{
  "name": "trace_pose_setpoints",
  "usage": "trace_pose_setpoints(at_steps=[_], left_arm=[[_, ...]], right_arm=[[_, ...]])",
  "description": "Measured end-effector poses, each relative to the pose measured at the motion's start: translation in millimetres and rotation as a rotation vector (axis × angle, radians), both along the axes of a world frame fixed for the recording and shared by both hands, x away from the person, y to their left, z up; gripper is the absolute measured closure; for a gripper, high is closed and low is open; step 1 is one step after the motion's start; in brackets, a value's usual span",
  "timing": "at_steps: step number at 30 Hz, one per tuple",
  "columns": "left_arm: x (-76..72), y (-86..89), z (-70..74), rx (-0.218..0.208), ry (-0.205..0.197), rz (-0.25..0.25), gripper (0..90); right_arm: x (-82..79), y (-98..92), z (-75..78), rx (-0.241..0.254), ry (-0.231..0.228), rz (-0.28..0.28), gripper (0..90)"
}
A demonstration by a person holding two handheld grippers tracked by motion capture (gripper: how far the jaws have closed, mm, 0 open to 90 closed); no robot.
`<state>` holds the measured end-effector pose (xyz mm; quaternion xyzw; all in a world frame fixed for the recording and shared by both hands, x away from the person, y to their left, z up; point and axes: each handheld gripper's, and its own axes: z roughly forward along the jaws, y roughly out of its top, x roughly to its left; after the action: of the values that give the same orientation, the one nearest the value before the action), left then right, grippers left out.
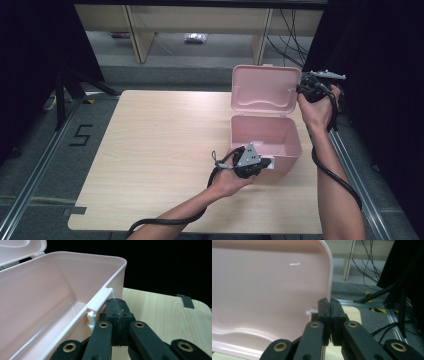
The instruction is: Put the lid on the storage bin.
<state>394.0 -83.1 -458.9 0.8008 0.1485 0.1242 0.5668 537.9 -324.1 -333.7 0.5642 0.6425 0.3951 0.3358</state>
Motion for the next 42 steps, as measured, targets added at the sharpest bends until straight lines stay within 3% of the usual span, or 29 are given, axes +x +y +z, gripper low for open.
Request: trace_pose_setpoints(at_steps=[3, 8, 15, 16, 18, 19, 23, 24, 27, 29, 32, 33, 42], left_arm=[[-0.1, 0.1, -0.1, -0.001, 0.000, 0.001, 89.7], [-0.2, 0.0, -0.1, -0.001, 0.000, 0.002, 89.7], [0.2, 0.3, 0.0, 0.003, -0.001, 0.000, 89.7], [0.2, 0.2, 0.0, 0.003, -0.001, 0.000, 89.7], [0.0, 0.0, -0.1, -0.001, 0.001, 0.001, 89.7], [0.0, 0.1, -0.1, -0.001, 0.001, 0.001, 89.7], [-0.1, 0.0, -0.1, -0.001, 0.001, 0.002, 89.7], [-0.1, 0.0, -0.1, -0.001, 0.001, 0.002, 89.7], [-0.1, -0.2, -0.1, -0.001, 0.001, 0.004, 89.7], [-0.1, -0.2, 0.0, -0.001, 0.002, 0.004, 89.7], [-0.1, -0.2, 0.0, -0.001, 0.002, 0.004, 89.7], [-0.1, -0.2, 0.0, -0.001, 0.002, 0.004, 89.7], [0.1, -0.3, 0.1, 0.000, 0.002, 0.005, 89.7]], right_arm=[[-3.3, 1.1, -0.7, 0.019, -0.006, -0.009, 89.8], [-7.8, 0.0, -0.8, -0.001, -0.026, -0.003, 89.8], [-15.4, 1.4, -2.3, 0.014, -0.047, -0.009, 89.8], [-15.5, 0.3, -3.1, -0.008, -0.063, -0.003, 89.8], [-17.9, 1.5, -3.0, 0.012, -0.056, -0.004, 89.8], [-17.8, -0.3, -3.2, -0.012, -0.067, 0.007, 89.8], [-22.5, 2.3, -2.9, 0.004, -0.070, -0.001, 89.8], [-22.9, 0.6, -3.9, -0.029, -0.091, 0.011, 89.7], [-26.1, 2.1, -4.4, -0.004, -0.087, -0.005, 89.8], [-26.2, -0.6, -5.0, -0.029, -0.099, 0.015, 89.8], [-28.6, 1.5, -4.4, -0.006, -0.088, 0.004, 89.7], [-28.6, 0.2, -4.9, -0.025, -0.100, 0.011, 89.7], [-34.9, 1.0, -7.6, -0.020, -0.120, 0.008, 89.7]])
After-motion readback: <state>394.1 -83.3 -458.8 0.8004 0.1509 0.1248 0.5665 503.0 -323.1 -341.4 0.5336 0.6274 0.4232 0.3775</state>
